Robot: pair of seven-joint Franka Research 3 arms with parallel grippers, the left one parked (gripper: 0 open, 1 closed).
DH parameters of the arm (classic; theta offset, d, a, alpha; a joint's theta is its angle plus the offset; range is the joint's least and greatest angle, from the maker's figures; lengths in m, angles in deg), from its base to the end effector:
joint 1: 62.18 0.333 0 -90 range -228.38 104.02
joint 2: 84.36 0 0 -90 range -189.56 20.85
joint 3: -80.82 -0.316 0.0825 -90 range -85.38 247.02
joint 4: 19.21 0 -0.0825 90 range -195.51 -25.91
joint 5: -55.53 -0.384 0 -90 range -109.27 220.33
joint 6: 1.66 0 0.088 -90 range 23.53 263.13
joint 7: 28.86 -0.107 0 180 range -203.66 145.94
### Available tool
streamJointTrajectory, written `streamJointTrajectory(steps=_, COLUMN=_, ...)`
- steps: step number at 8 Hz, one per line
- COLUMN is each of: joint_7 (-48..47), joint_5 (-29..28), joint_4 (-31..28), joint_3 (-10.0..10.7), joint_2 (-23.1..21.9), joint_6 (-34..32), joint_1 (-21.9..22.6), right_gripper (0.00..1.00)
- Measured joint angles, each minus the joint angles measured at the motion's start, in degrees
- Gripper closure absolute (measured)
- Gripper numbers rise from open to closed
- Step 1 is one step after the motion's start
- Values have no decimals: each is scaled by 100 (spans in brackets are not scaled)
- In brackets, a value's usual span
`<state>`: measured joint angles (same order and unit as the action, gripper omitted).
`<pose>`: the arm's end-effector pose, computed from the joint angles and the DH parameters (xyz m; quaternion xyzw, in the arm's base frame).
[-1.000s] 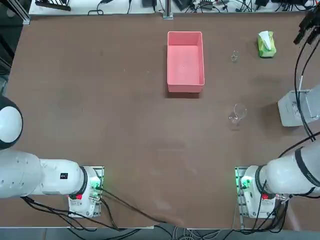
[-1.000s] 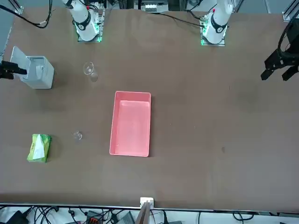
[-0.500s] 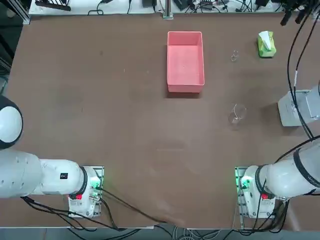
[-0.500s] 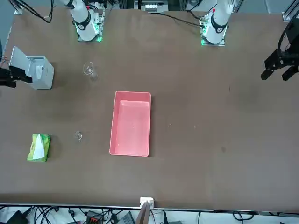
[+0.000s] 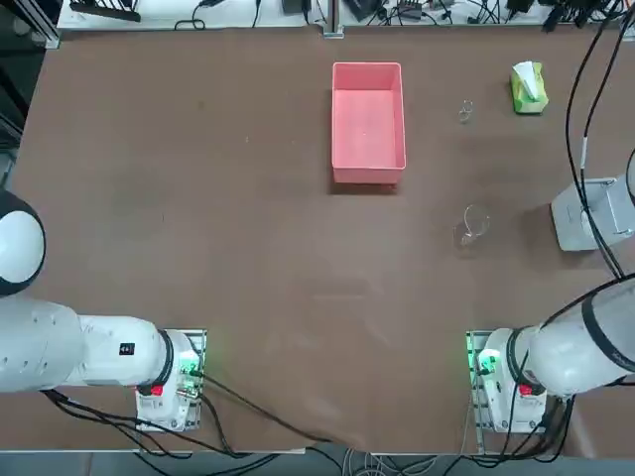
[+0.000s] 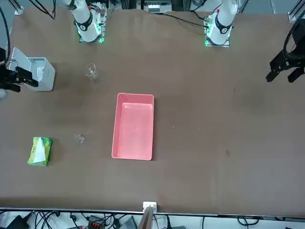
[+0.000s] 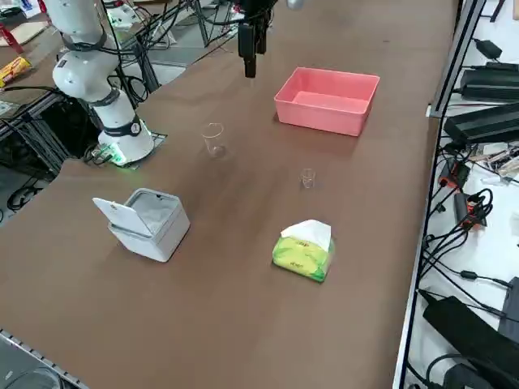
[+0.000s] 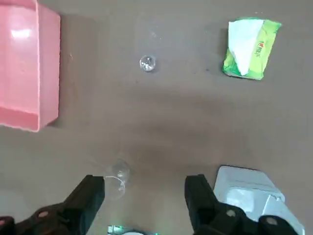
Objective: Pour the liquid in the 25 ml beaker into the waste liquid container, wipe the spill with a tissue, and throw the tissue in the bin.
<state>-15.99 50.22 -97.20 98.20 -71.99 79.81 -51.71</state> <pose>0.6000 -0.0410 0.5898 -0.9957 -0.0563 0.0693 0.0263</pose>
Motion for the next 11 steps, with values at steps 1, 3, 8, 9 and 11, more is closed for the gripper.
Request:
streamJointTrajectory(steps=1, joint_7=-292, joint_5=288, joint_4=32, joint_3=-425, joint_2=-20, joint_6=23, joint_1=-290, right_gripper=0)
streamJointTrajectory(steps=3, joint_7=-716, joint_5=814, joint_4=56, joint_3=-1138, joint_2=-157, joint_6=18, joint_1=-679, right_gripper=0)
streamJointTrajectory(steps=8, joint_7=-806, joint_5=896, joint_4=52, joint_3=-1357, joint_2=-316, joint_6=-69, joint_1=-768, right_gripper=0)
streamJointTrajectory(steps=9, joint_7=-806, joint_5=896, joint_4=52, joint_3=-1358, joint_2=-311, joint_6=-70, joint_1=-769, right_gripper=0)
streamJointTrajectory(steps=11, joint_7=-806, joint_5=896, joint_4=48, joint_3=-1370, joint_2=-307, joint_6=-74, joint_1=-768, right_gripper=0)
